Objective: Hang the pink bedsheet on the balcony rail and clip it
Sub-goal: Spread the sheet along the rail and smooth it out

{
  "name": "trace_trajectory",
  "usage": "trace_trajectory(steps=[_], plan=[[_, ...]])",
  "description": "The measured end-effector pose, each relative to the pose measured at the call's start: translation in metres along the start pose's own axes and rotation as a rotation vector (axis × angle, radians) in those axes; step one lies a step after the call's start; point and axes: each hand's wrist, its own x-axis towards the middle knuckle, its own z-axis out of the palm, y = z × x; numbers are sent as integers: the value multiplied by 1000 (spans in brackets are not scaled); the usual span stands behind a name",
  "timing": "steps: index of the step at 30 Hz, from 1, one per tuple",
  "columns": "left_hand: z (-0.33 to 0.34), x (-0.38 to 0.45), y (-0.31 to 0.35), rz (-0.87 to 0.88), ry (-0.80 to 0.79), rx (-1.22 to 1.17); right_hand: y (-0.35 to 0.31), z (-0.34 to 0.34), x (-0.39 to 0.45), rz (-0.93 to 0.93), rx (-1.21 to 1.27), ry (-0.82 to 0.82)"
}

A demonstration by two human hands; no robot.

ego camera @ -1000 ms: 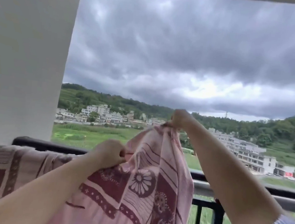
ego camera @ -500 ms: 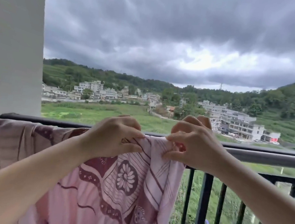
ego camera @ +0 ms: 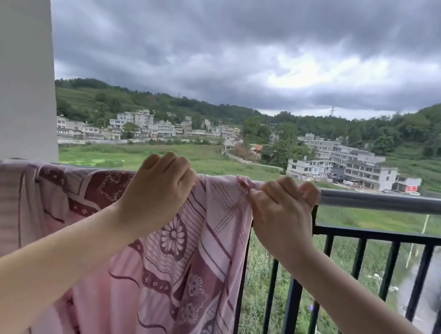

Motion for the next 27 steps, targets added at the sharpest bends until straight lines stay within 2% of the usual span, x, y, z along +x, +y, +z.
trace_trajectory(steps=[4,8,12,18,20,23,27], plan=[[-7,5,2,-10,-115,-10,-3,-3,6,-51,-11,-33],[-9,4,0,0,-173,-16,1,0,8,-115,-67,12],[-11,13,-9,9,-142,16,11,-1,27,-99,-112,22],[-6,55,-41,-80,-206,41,31,3,93,86,-90,-122],[1,77,-57,-104,-216,93,38,12,130,111,-119,-250],[22,124,-86,-152,-83,193,48,40,199,124,-220,-296],[61,155,-97,-226,-103,260,54,82,234,141,-381,-406]])
